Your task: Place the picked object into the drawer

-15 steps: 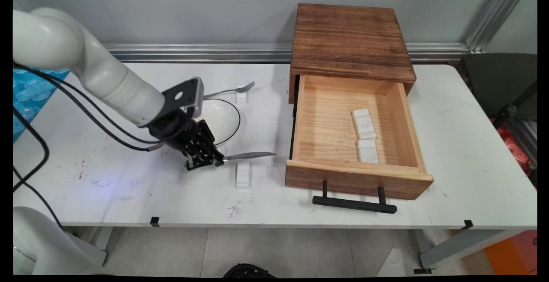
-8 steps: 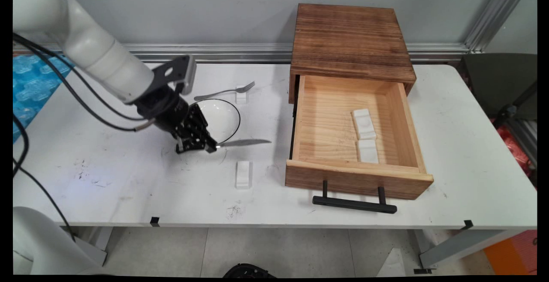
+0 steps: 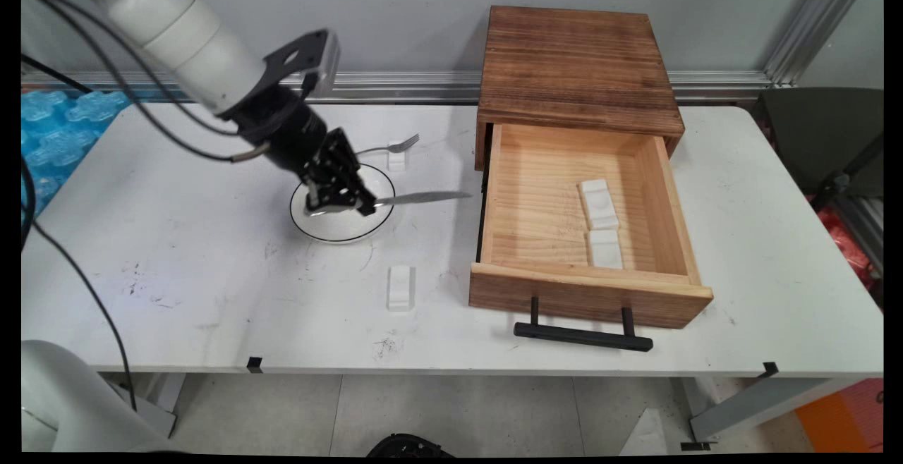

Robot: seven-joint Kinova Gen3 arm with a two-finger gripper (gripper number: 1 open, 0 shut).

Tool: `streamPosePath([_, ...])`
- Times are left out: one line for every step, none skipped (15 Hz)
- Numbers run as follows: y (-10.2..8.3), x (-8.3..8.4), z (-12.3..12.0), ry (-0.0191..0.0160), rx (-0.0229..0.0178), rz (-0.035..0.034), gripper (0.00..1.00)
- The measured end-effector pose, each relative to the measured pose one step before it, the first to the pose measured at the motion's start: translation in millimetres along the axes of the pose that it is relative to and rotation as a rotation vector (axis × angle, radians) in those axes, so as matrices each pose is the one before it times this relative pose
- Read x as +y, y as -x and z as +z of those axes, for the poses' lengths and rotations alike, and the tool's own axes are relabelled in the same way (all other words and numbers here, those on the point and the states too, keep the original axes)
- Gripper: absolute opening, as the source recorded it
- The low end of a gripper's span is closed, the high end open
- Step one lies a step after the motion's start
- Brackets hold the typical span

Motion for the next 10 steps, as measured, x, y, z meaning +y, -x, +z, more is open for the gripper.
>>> streamPosePath([-8.80, -1.86, -2.35, 0.00365, 0.00803, 0.00484, 0.00])
streamPosePath([-5.74, -1.10, -1.30, 0.00289, 0.00513, 0.00305, 0.00])
streamPosePath([-10.71, -2.06, -1.86, 0.00425, 0.01089, 0.00385, 0.00])
streamPosePath([-10.88, -1.98, -0.97, 0.00429, 0.01101, 0.00346, 0.00])
streamPosePath([-9.39, -1.57, -0.30, 0.00323, 0.00985, 0.00229, 0.00])
streamPosePath([-10.72, -1.50, 0.71, 0.00398, 0.01139, 0.00259, 0.00])
streamPosePath([-9.08, -1.06, 1.25, 0.00343, 0.01039, 0.00185, 0.00])
streamPosePath([-10.33, -1.08, 2.44, 0.00365, 0.01193, 0.00165, 0.00])
streamPosePath([-10.23, -0.61, 3.48, 0.00317, 0.01187, 0.00230, 0.00])
streamPosePath([-10.25, -0.61, 4.70, 0.00278, 0.01148, 0.00310, 0.00])
